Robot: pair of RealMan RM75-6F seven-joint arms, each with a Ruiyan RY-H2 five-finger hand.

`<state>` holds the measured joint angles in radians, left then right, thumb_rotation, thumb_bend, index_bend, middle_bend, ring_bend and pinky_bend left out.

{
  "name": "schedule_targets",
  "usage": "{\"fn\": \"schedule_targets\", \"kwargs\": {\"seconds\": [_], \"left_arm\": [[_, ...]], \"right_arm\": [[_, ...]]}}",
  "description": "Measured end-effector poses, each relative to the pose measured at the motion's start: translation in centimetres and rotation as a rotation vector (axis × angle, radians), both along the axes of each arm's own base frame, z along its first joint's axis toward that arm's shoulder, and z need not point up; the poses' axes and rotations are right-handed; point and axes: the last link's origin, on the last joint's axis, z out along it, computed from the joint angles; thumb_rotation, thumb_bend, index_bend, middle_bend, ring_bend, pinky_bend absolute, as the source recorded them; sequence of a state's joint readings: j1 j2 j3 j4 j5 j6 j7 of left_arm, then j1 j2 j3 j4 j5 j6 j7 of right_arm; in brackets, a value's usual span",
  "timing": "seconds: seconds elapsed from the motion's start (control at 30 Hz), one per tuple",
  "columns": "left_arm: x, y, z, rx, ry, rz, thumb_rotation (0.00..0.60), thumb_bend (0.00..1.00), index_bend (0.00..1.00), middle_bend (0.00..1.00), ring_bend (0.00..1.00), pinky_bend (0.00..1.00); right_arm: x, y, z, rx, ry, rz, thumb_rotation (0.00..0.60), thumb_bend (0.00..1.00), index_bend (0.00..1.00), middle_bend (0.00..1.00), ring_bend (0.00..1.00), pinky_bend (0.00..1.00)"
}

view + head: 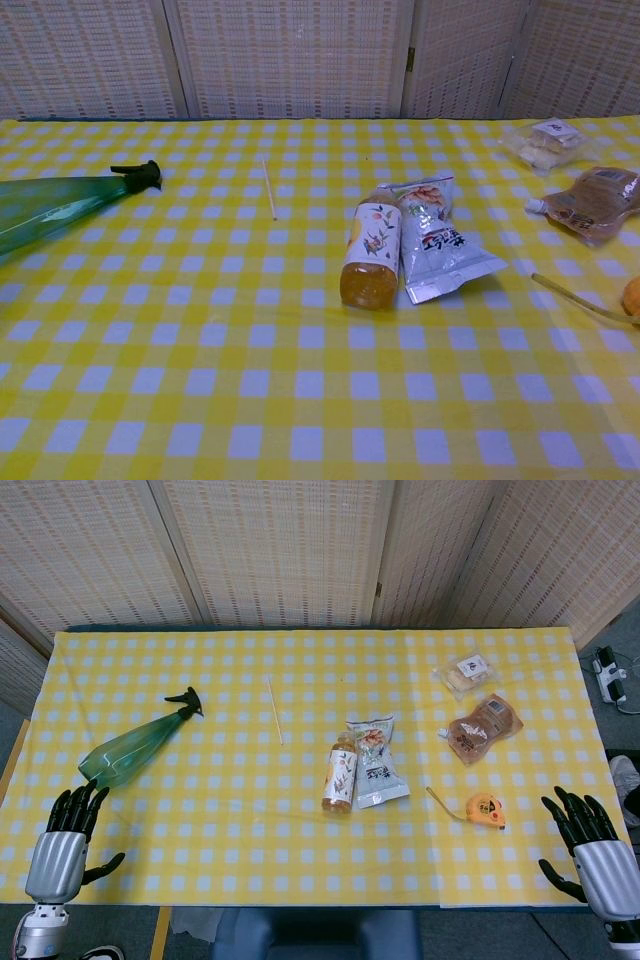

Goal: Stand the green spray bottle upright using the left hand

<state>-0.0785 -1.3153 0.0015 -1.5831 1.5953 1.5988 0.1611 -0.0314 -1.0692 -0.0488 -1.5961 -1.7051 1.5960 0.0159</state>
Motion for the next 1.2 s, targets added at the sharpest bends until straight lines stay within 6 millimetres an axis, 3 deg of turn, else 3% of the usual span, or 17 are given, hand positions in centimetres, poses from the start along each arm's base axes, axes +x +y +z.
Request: {"fn": "schedule_targets", "kwargs": {"seconds": [0.2, 0.27, 0.33, 0.37, 0.4, 0.43, 0.47, 0.5, 0.57, 0.73, 1.2], "left_arm": [[0.3, -0.1, -0.5, -0.015, -0.021, -0.019, 0.600, 0.16, 0.00, 0.00, 0.00, 0.01], [0.8, -0.1, -0.8, -0.014, -0.038, -0.036, 0.600, 0.16, 0.00, 0.06, 0.07, 0.12], [1.4, 0.0, -1.0, -0.005, -0.041, -0.055, 0.600, 0.16, 0.02, 0.21, 0.28, 0.40], [1.9, 0.1, -1.1, 0.005, -0.044, -0.073, 0.600, 0.16, 0.05, 0.35, 0.46, 0.60], [2.5, 0.3, -1.2, 0.013, -0.052, -0.090, 0.600, 0.16, 0.12, 0.55, 0.68, 0.82], [3.2, 0.5, -1.3, 0.021, -0.066, -0.108, 0.600, 0.17, 0.18, 0.73, 0.85, 0.94], [4.2, 1.0, -1.3, 0.031, -0.090, -0.129, 0.600, 0.17, 0.22, 0.84, 0.93, 0.98], [4.8, 1.3, -1.4, 0.036, -0.103, -0.139, 0.600, 0.17, 0.27, 0.94, 0.99, 1.00], [5.9, 2.4, -1.6, 0.048, -0.098, -0.149, 0.600, 0.17, 0.33, 1.00, 1.00, 1.00], [7.7, 6.1, -2.7, 0.035, 0.012, -0.083, 0.600, 0.17, 0.34, 1.00, 1.00, 1.00], [12.0, 19.3, -7.7, -0.076, 0.216, 0.233, 0.600, 0.17, 0.31, 1.00, 1.00, 1.00]], "right_arm": [[0.3, 0.2, 0.2, -0.009, -0.007, 0.016, 0.600, 0.30, 0.00, 0.00, 0.00, 0.00], [0.4, 0.4, 0.4, -0.016, -0.012, 0.025, 0.600, 0.31, 0.00, 0.00, 0.00, 0.00], [0.5, 0.6, 0.4, -0.012, -0.019, 0.029, 0.600, 0.30, 0.00, 0.00, 0.00, 0.00], [0.6, 0.6, 0.4, -0.006, -0.024, 0.033, 0.600, 0.30, 0.00, 0.00, 0.00, 0.00], [0.6, 0.6, 0.4, -0.002, -0.029, 0.037, 0.600, 0.30, 0.00, 0.00, 0.00, 0.00], [0.7, 0.5, 0.4, 0.003, -0.033, 0.041, 0.600, 0.30, 0.00, 0.00, 0.00, 0.00], [0.7, 0.5, 0.3, 0.011, -0.035, 0.042, 0.600, 0.30, 0.00, 0.00, 0.00, 0.00], [0.6, 0.4, 0.3, 0.017, -0.036, 0.041, 0.600, 0.31, 0.00, 0.00, 0.00, 0.00], [0.4, 0.2, 0.2, 0.034, -0.040, 0.030, 0.600, 0.31, 0.00, 0.00, 0.00, 0.00], [-0.4, -0.3, 0.7, 0.048, -0.061, -0.008, 0.600, 0.30, 0.00, 0.00, 0.00, 0.00], [-2.0, -0.9, 2.9, -0.033, -0.084, -0.097, 0.600, 0.31, 0.00, 0.00, 0.00, 0.00]]}}
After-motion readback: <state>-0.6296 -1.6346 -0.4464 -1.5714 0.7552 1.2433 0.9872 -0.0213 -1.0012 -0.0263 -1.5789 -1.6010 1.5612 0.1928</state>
